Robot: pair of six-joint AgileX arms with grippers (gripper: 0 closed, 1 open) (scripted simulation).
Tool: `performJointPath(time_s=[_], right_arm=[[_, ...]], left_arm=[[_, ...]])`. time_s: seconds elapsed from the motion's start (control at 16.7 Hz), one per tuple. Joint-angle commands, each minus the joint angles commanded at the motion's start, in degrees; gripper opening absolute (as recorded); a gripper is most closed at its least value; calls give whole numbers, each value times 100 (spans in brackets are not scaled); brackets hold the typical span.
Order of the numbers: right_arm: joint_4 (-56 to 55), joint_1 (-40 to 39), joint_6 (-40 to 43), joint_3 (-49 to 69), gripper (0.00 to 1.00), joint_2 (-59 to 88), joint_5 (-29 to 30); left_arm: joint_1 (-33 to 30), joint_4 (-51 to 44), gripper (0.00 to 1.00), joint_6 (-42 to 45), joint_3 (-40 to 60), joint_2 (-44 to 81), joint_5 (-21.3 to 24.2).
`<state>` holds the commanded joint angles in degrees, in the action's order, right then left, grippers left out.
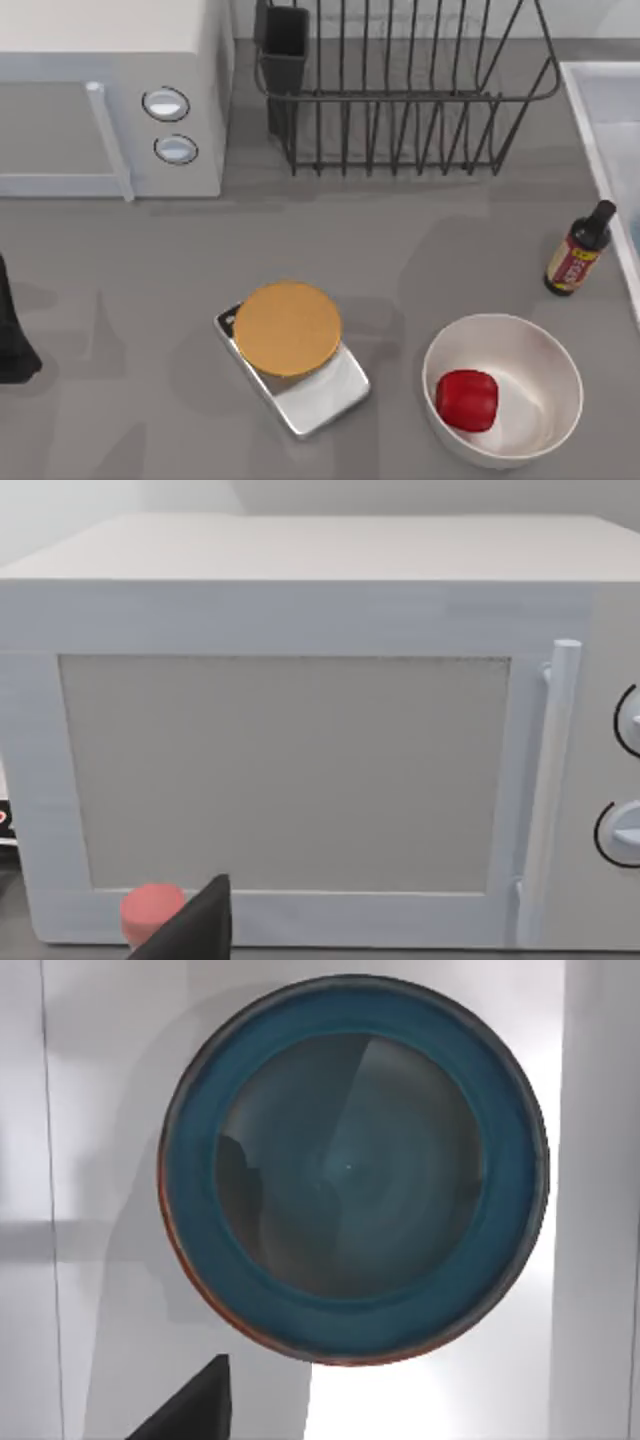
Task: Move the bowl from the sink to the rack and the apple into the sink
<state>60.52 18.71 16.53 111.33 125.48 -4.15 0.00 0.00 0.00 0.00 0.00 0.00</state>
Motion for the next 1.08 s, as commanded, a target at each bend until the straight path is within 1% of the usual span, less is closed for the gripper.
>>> performJointPath(time_s=[0.42,0.66,1.08], right_arm=[[696,197,220,1474,100,1491,52],[1047,318,374,2134,100,2047,192],[1109,341,411,2283,100,2168,256]], left_arm=[[0,0,100,0,0,0,0],[0,0,100,0,0,0,0],[0,0,100,0,0,0,0]])
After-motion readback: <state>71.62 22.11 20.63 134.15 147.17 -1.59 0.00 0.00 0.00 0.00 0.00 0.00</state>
